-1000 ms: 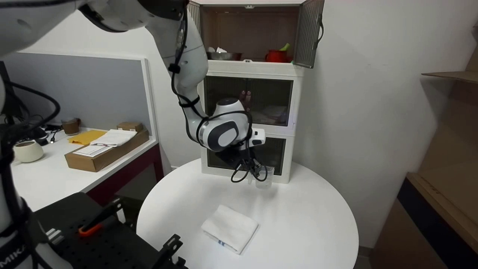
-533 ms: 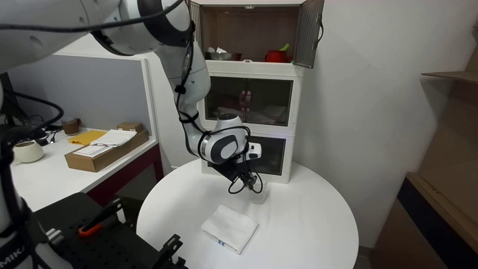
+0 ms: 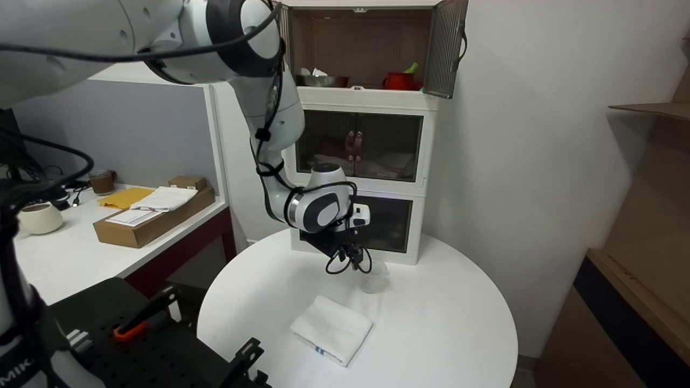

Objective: Remove the jug from the topmost shelf

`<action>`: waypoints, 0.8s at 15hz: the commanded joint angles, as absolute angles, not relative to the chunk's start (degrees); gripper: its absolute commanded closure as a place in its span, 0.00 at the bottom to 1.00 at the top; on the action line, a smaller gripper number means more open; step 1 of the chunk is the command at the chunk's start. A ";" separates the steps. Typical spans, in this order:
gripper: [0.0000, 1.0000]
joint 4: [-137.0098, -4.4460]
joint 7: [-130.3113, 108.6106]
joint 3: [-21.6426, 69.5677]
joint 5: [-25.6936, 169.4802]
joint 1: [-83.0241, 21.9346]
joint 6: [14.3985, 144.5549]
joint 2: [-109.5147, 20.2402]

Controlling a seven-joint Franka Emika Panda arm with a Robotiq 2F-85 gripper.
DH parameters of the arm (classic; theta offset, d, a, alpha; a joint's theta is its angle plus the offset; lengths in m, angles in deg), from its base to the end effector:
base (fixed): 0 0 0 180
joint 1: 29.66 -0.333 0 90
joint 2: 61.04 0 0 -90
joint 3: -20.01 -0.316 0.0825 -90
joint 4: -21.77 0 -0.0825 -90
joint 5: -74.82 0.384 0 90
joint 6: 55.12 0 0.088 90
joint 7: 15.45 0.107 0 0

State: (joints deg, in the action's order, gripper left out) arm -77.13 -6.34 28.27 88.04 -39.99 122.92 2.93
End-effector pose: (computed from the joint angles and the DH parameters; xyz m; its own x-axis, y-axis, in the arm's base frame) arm 0.6277 0.0080 -0.0180 0.9265 -0.2389 0.2907 -0.2533 -0.9673 0.0121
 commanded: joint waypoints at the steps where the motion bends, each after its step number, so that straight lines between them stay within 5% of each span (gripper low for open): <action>1: 0.06 -81.58 -8.10 23.33 85.90 -35.00 123.76 -4.19; 8: 0.00 -96.44 -22.64 7.02 80.01 -19.12 112.71 -26.42; 12: 0.00 -101.85 -29.64 4.90 81.39 -17.16 99.15 -39.98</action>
State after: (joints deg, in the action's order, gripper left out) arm -95.23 -25.58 5.45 81.31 -18.01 107.18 -28.93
